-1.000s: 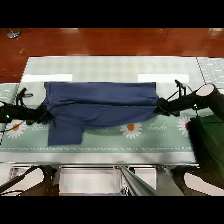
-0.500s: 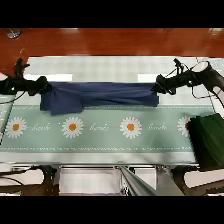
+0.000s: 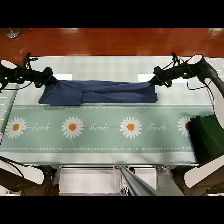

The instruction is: Fold the shirts.

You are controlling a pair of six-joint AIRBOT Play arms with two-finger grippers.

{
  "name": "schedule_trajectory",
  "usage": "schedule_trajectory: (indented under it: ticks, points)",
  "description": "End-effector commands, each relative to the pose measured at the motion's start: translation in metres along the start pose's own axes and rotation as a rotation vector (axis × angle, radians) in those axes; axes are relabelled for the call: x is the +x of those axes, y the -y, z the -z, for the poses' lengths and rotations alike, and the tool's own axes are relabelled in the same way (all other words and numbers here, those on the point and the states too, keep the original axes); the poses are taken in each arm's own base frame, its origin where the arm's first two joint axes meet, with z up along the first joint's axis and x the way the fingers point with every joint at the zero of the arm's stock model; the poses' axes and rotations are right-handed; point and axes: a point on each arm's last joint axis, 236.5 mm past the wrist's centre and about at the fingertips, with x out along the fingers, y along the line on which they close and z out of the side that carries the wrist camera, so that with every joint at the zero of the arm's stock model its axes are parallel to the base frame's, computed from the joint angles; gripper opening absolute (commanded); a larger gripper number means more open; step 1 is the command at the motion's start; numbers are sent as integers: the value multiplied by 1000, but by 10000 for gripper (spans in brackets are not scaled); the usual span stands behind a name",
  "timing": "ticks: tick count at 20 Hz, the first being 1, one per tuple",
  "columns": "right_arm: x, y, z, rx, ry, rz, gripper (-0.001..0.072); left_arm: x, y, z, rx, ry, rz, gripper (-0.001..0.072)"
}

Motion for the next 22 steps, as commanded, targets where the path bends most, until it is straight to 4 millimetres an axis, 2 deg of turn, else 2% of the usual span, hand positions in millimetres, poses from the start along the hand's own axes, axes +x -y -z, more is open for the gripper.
schedule_trajectory:
  ticks: [1,5,6,7,8,11,13,14,15,16,17,19,22]
  points:
    - [12,-9,-12,30,24,-67,26,8,-2,2,-10,-23,2,26]
    - [20,-1,-8,33,4,-49,30,8,2,2,-18,-29,22,31]
    - [19,-2,-7,39,1,-52,133,7,4,3,-17,-33,26,211]
    - [16,-1,-9,51,4,-55,438,3,5,4,-1,-50,24,713]
    - [9,-1,-11,57,12,-57,639,-6,3,2,18,-61,11,701]
    - [-33,10,-26,18,71,-47,628,-55,-19,-16,-28,-62,-60,699]
    - [-66,23,-13,-15,21,-11,627,-95,-39,-28,-61,6,-104,700]
    - [-80,40,-1,-43,-20,69,627,-114,-48,-30,-65,46,-132,699]
    - [-93,66,9,-62,-51,190,627,-128,-53,-29,-54,87,-155,700]
    - [-102,90,17,-53,-62,302,628,-139,-53,-24,3,129,-166,699]
    - [-106,106,23,-32,-56,357,628,-146,-49,-13,89,175,-178,698]
    - [-89,109,32,47,-34,298,628,-147,-27,21,106,280,-126,699]
    - [-47,82,38,154,-42,87,628,-135,1,85,75,316,-23,699]
